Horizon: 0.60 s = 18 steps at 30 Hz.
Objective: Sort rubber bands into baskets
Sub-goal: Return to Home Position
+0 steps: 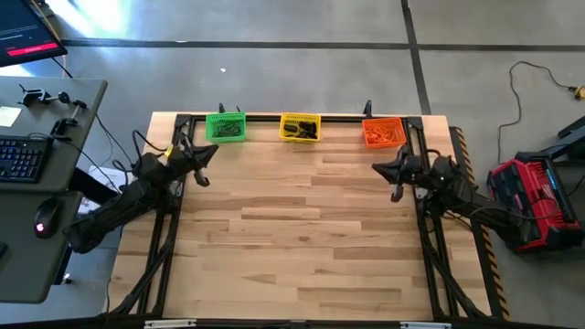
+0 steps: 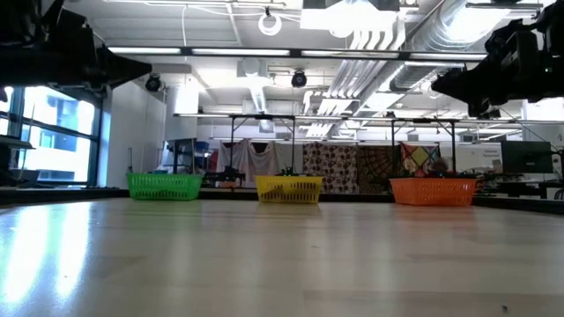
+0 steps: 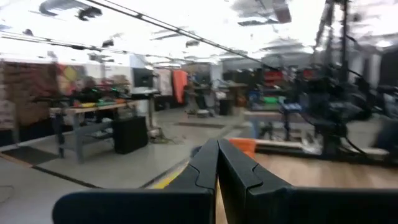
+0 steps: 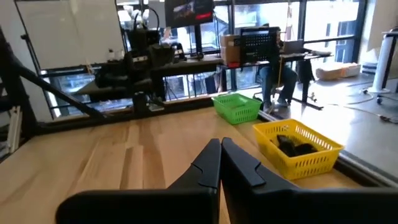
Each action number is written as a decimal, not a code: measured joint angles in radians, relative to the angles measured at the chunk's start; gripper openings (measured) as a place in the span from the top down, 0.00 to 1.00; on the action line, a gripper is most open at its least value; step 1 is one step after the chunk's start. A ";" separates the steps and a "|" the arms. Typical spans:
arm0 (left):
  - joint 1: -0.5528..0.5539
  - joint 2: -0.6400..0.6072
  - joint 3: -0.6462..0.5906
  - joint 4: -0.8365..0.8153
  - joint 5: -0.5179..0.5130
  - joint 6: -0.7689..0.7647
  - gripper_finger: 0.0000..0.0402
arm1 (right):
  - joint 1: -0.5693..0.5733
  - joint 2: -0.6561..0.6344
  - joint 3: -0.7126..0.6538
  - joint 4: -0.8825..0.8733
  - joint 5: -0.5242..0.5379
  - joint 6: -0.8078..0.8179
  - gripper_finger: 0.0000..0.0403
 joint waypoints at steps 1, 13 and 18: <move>0.011 0.000 0.000 -0.009 0.032 0.000 1.00 | -0.001 0.000 0.004 0.003 0.002 -0.005 1.00; 0.085 0.005 0.001 -0.172 0.118 0.052 1.00 | -0.002 0.017 -0.056 0.058 0.242 -0.097 1.00; 0.086 0.053 0.002 -0.178 0.052 0.033 1.00 | -0.002 0.058 -0.056 0.057 0.242 -0.007 1.00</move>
